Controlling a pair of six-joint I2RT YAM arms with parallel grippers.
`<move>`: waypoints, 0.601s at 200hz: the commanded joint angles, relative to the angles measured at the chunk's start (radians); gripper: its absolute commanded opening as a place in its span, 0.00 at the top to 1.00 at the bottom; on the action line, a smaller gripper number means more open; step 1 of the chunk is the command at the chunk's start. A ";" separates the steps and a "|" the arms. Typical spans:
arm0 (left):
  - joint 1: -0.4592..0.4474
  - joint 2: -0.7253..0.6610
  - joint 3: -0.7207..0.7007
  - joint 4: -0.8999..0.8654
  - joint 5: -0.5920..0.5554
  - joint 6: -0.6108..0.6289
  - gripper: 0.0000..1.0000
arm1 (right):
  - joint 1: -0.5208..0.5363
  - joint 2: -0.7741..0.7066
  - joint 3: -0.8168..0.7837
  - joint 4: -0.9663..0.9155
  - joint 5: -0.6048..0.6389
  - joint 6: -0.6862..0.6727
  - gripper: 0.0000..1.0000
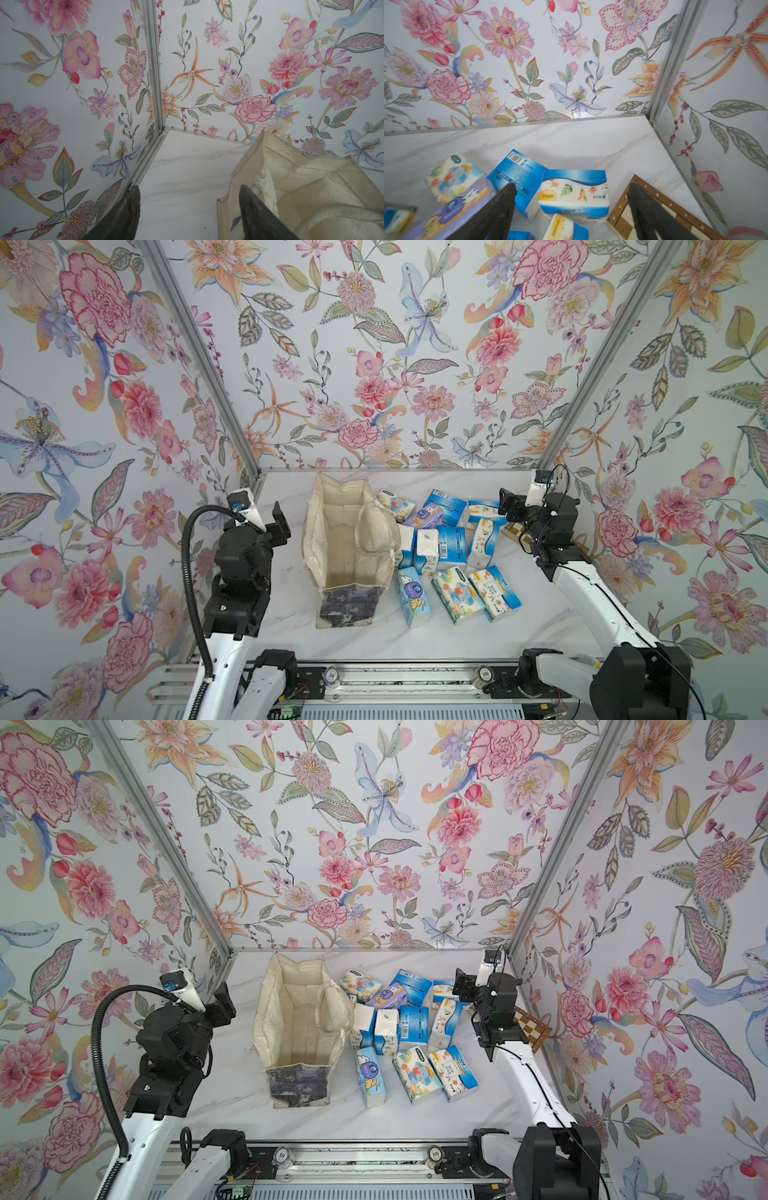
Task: Put tissues into the canvas bag
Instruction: Pick up the pack of facial tissues from the center of the board.
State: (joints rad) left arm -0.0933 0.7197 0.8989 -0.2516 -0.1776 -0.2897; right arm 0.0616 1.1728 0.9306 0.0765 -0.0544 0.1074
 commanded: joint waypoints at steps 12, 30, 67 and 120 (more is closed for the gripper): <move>0.005 0.047 0.061 -0.116 0.140 -0.032 0.30 | 0.171 0.034 0.200 -0.569 -0.213 0.093 0.13; 0.002 0.072 0.070 -0.148 0.135 -0.034 0.32 | 0.322 0.060 0.233 -0.649 -0.192 0.106 0.13; -0.010 0.093 0.063 -0.169 0.146 -0.041 0.32 | 0.475 0.148 0.233 -0.695 -0.145 0.150 0.09; -0.040 0.152 0.069 -0.154 0.187 -0.040 0.32 | 0.506 0.235 0.246 -0.693 -0.132 0.172 0.06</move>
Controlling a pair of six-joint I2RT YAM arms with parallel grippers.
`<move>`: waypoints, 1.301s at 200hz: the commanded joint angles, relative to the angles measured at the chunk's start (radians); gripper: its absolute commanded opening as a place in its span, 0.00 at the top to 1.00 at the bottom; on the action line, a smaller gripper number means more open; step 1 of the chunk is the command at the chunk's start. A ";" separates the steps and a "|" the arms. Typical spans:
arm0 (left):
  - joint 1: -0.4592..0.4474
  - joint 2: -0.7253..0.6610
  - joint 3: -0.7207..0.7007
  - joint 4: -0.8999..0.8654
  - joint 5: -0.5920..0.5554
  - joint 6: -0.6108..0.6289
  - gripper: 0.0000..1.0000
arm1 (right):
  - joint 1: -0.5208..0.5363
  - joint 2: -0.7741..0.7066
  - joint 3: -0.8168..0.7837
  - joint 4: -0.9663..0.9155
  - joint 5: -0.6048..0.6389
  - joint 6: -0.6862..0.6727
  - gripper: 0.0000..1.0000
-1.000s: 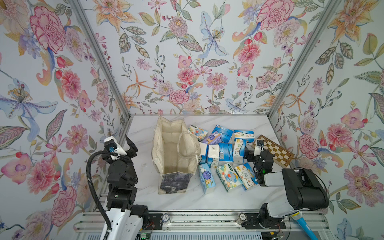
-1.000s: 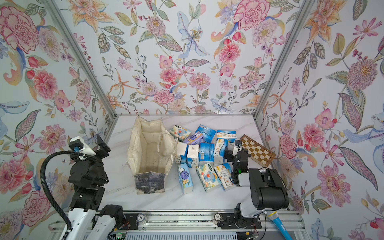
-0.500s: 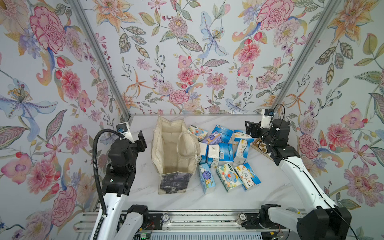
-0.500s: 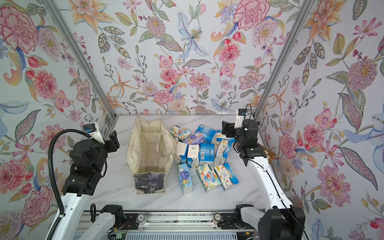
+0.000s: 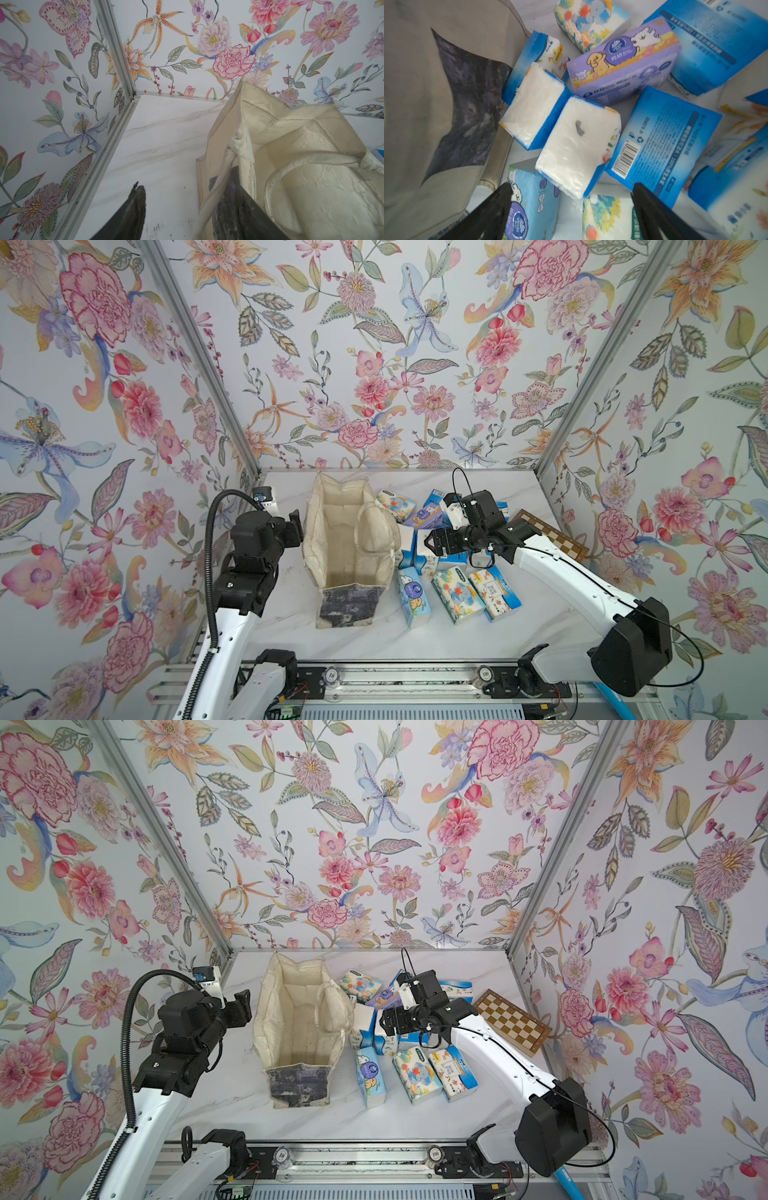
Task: Put tissues into the canvas bag
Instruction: Pick up the pack of facial tissues from the center of the board.
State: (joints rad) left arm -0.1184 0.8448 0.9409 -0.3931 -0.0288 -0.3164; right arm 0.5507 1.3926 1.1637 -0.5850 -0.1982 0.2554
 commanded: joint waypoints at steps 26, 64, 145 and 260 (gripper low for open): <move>-0.030 0.045 0.022 -0.007 0.075 -0.008 0.31 | 0.029 0.038 0.014 -0.024 0.010 0.033 0.05; -0.036 0.064 0.010 -0.007 0.110 0.000 0.29 | 0.036 0.072 0.014 -0.015 0.005 0.039 0.04; -0.046 0.086 -0.001 0.018 0.142 0.003 0.29 | 0.040 0.143 0.034 0.048 0.060 0.052 0.03; -0.044 0.162 -0.021 0.044 0.190 0.017 0.61 | 0.075 0.277 0.118 0.018 0.152 0.043 0.18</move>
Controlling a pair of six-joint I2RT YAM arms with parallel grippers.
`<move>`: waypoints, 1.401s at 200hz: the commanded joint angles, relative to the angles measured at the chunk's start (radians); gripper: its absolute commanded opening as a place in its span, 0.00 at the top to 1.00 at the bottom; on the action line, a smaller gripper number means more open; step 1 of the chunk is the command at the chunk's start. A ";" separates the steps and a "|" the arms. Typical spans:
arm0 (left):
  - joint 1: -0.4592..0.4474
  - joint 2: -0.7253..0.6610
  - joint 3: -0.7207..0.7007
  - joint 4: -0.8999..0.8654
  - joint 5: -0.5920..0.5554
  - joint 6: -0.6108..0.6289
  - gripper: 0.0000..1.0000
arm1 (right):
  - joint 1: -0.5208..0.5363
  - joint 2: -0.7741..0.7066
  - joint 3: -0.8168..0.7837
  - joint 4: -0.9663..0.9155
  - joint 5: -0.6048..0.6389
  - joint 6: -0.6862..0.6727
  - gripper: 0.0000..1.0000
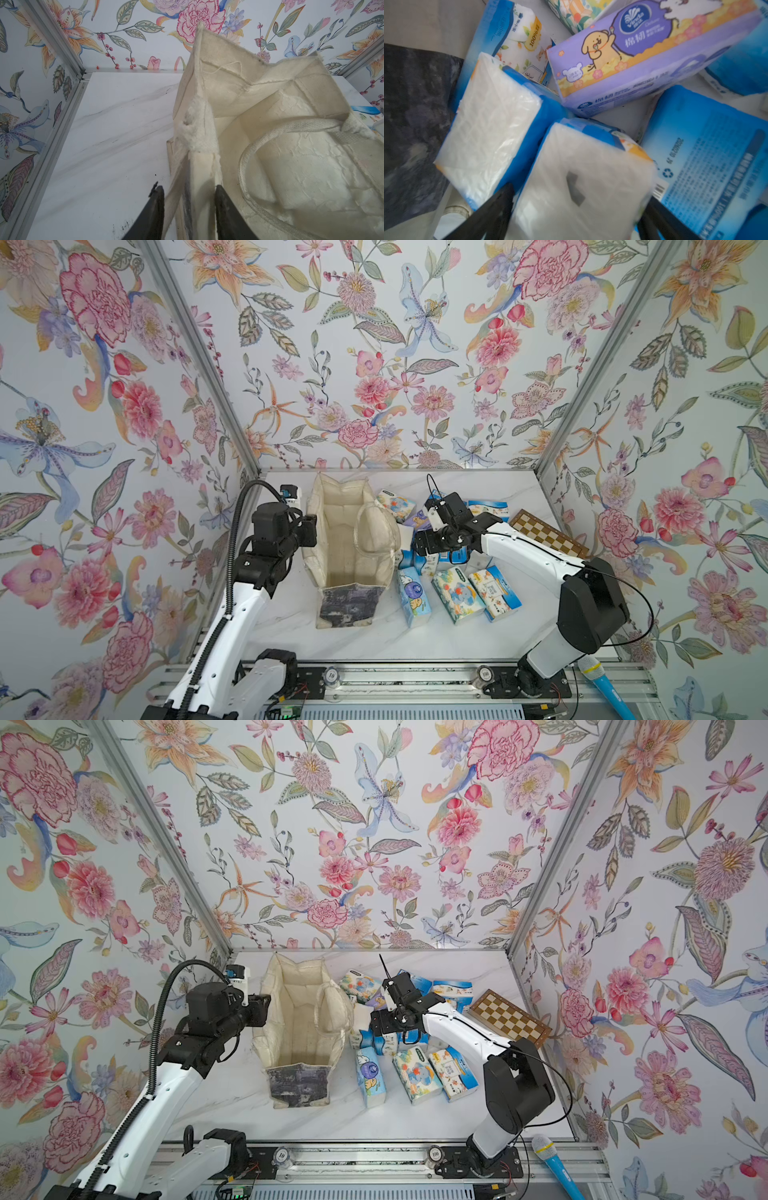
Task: Put tissues into the canvas bag
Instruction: Pick up the pack of facial tissues from the center of the board, then place the pack of facial tissues in the canvas bag.
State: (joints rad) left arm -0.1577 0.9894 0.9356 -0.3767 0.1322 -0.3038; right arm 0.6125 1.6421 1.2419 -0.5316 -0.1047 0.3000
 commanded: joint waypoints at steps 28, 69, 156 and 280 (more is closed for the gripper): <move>-0.005 0.033 -0.016 0.043 0.037 0.002 0.65 | 0.018 0.037 0.046 -0.061 0.086 0.002 0.34; -0.006 0.038 -0.016 0.050 0.016 -0.011 0.71 | 0.025 -0.027 0.062 -0.060 0.088 0.002 0.68; -0.007 0.052 -0.011 0.043 0.010 -0.027 0.90 | 0.073 -0.361 0.219 0.001 0.102 -0.134 0.72; -0.008 0.045 0.006 0.077 0.007 -0.054 0.98 | 0.227 0.005 0.486 0.104 -0.391 -0.156 0.67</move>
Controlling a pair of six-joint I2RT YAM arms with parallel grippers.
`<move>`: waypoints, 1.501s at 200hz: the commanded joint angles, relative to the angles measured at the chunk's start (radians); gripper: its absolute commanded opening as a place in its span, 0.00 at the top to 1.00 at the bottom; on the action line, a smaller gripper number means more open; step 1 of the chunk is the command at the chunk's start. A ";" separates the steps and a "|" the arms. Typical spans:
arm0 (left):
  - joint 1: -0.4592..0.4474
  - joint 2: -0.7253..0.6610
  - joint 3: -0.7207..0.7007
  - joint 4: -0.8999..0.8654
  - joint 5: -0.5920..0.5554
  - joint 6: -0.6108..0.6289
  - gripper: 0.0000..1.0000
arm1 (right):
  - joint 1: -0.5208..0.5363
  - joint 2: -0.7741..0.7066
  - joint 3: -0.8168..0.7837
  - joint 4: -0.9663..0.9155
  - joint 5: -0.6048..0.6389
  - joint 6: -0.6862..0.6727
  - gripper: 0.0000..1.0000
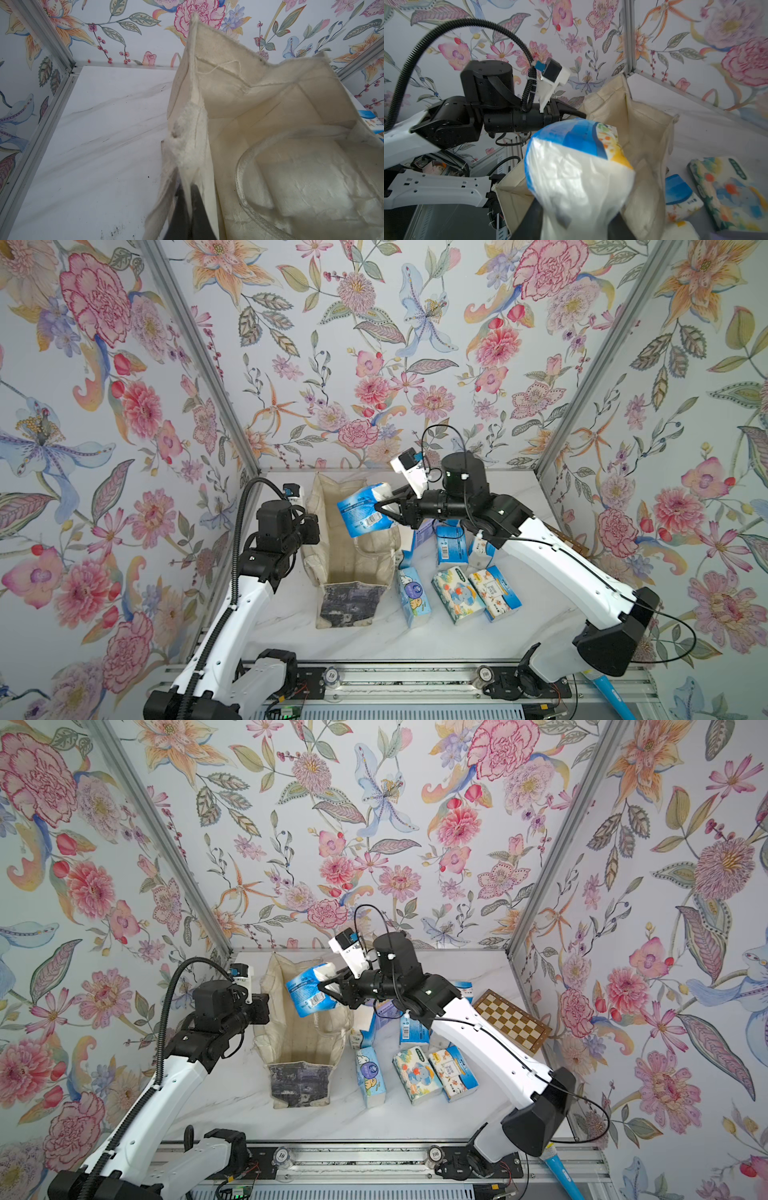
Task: Put tissues into the canvas bag
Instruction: Place the pack of facial tissues in the canvas bag, then pick up the pack of facial tissues from the center of the board.
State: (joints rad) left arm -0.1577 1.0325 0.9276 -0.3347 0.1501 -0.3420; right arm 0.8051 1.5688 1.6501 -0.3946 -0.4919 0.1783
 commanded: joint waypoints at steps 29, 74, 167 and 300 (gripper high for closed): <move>-0.013 0.010 0.017 0.038 -0.009 -0.012 0.98 | 0.074 0.241 0.196 -0.118 0.164 -0.086 0.66; -0.024 0.009 0.027 0.033 -0.008 -0.002 0.98 | 0.077 0.464 0.393 -0.165 0.355 -0.090 0.63; -0.042 -0.021 0.044 0.012 -0.007 0.017 0.98 | 0.084 0.686 0.667 -0.285 0.360 -0.080 0.32; -0.042 -0.035 0.022 0.003 -0.062 0.040 0.97 | -0.039 -0.159 -0.203 -0.075 0.381 -0.046 0.21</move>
State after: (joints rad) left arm -0.1913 1.0267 0.9432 -0.3321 0.1215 -0.3218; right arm 0.8101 1.4742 1.6207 -0.4652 -0.1738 0.0731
